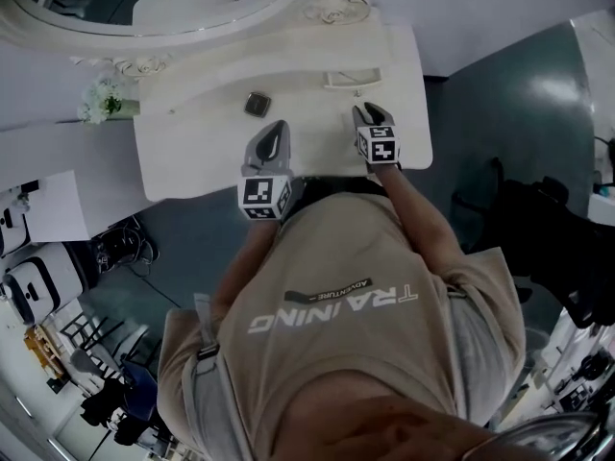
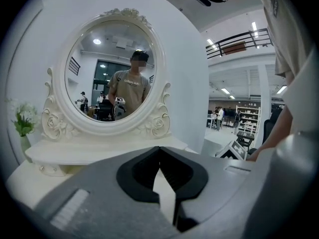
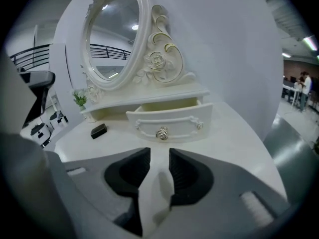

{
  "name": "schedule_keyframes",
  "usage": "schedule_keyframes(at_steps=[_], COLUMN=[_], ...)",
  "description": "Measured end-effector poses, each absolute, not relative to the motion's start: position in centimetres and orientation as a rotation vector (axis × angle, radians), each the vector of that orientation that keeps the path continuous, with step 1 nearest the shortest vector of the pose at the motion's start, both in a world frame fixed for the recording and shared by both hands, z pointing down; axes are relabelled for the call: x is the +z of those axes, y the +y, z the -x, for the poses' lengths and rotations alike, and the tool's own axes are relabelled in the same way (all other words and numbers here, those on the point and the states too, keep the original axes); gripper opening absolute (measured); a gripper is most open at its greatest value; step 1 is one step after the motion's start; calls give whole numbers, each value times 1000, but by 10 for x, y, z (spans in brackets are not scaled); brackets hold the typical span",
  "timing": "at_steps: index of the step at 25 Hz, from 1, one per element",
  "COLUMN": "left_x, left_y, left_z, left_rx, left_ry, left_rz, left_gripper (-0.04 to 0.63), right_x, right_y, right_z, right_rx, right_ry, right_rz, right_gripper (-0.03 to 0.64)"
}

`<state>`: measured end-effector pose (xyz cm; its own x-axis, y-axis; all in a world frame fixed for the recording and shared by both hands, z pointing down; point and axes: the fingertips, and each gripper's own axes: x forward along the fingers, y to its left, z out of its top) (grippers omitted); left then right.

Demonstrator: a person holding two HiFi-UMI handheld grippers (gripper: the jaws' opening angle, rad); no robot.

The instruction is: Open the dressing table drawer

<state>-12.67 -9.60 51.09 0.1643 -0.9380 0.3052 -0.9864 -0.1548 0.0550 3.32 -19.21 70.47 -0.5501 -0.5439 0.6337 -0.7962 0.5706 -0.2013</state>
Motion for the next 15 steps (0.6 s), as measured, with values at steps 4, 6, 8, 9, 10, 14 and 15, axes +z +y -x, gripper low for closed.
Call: schedule_keyframes(at_steps=[4, 6, 8, 9, 10, 14, 15], left_x=[506, 501, 498, 498, 498, 494, 491], left_y=[-99, -98, -97, -97, -97, -101, -102], left_z=[132, 131, 128, 126, 124, 127, 129], left_rx=[291, 288, 276, 267, 262, 287, 289], left_ry=[-1916, -1928, -1927, -1918, -1903, -1845, -1833], left_rz=[-2187, -2183, -2174, -2171, -2171, -2204, -2215], left_gripper=[8, 8, 8, 8, 8, 8, 8], right_x=[691, 678, 662, 655, 648, 618, 609], right_y=[-179, -172, -169, -170, -171, -175, -175], right_z=[-40, -41, -44, -44, -45, -36, -33], right_rx=[599, 550, 514, 504, 498, 492, 491], right_ry=[-2340, -2377, -2410, -2425, -2441, -2510, -2527], right_rz=[-924, -842, -778, -757, -745, -747, -742], right_gripper=[106, 84, 42, 19, 5, 4, 5])
